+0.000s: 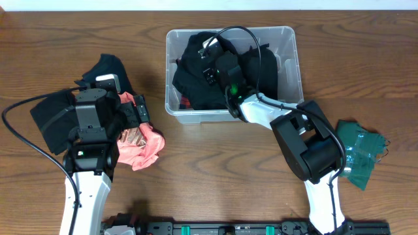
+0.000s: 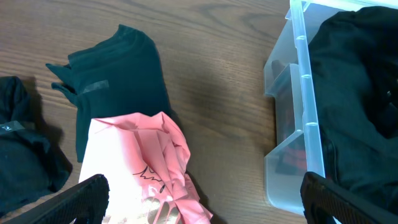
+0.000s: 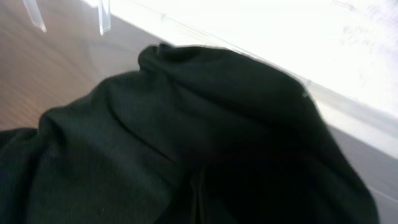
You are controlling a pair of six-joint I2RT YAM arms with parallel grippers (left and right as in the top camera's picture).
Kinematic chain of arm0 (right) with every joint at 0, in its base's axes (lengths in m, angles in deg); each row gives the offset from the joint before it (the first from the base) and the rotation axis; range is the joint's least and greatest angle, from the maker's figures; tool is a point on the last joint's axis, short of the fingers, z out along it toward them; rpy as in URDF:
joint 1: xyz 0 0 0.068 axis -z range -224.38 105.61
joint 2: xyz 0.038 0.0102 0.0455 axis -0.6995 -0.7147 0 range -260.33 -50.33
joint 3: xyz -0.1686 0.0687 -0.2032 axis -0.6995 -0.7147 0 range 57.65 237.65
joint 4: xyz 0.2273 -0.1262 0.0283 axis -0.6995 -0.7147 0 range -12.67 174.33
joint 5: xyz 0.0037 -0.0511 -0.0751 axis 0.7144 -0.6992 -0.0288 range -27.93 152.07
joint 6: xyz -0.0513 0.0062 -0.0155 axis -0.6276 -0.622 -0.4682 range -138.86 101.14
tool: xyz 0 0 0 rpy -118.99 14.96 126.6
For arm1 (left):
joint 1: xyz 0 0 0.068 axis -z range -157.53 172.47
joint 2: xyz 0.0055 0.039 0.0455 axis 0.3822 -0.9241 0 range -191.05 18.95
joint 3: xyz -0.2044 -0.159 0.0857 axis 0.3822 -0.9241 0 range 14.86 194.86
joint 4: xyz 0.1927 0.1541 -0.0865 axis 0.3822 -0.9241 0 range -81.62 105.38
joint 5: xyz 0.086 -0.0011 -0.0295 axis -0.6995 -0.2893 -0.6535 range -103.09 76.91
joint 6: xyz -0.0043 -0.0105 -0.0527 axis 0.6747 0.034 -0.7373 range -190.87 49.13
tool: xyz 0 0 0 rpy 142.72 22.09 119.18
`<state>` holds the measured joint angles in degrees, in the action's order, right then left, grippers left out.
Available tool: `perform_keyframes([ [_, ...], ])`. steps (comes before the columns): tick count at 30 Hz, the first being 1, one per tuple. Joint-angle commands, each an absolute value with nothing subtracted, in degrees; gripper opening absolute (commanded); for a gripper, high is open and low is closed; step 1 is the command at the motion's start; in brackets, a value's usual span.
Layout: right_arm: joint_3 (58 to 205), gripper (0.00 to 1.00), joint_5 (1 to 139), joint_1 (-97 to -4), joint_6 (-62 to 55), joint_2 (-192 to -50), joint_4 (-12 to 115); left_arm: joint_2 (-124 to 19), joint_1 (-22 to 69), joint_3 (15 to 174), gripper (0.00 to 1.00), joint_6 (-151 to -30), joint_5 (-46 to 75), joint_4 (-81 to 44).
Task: Pack container
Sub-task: 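Release the black garment and lift the right gripper out, then grasp the folded green garment and carry it into the container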
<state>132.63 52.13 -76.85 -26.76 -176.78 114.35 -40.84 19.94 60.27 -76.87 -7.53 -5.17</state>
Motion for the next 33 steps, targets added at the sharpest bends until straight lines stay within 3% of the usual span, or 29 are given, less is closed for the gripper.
perform_keyframes([
  [1, 130.57, 0.01, 51.78, -76.55, -26.17, -179.41, 108.38, -40.90, 19.96, 61.60, 0.98, -76.80, -8.42, -5.15],
  [14, 130.99, 0.01, 52.26, -75.87, -27.98, -168.48, 108.10, -40.90, 19.96, 61.60, 0.98, -76.78, -8.42, -5.13],
  [19, 131.01, 0.13, 45.10, -75.67, -29.86, -162.34, 107.62, -40.90, 19.96, 61.60, 0.98, -76.78, -8.42, -5.13],
  [23, 131.01, 0.42, 43.83, -73.79, -27.24, -154.62, 97.32, -40.90, 19.96, 61.60, 0.98, -76.78, -8.42, -5.13],
  [28, 131.01, 0.70, 43.85, -67.63, -11.61, -144.26, 74.02, -40.90, 19.96, 61.60, 0.98, -76.78, -8.42, -5.13],
  [30, 130.99, 0.86, 43.87, -63.74, -6.34, -140.22, 64.06, -40.90, 19.96, 61.60, 0.98, -76.78, -8.44, -5.11],
  [33, 130.99, 0.94, 43.89, -57.05, 1.44, -134.82, 49.94, -40.90, 19.96, 61.60, 0.98, -76.78, -8.44, -5.11],
])
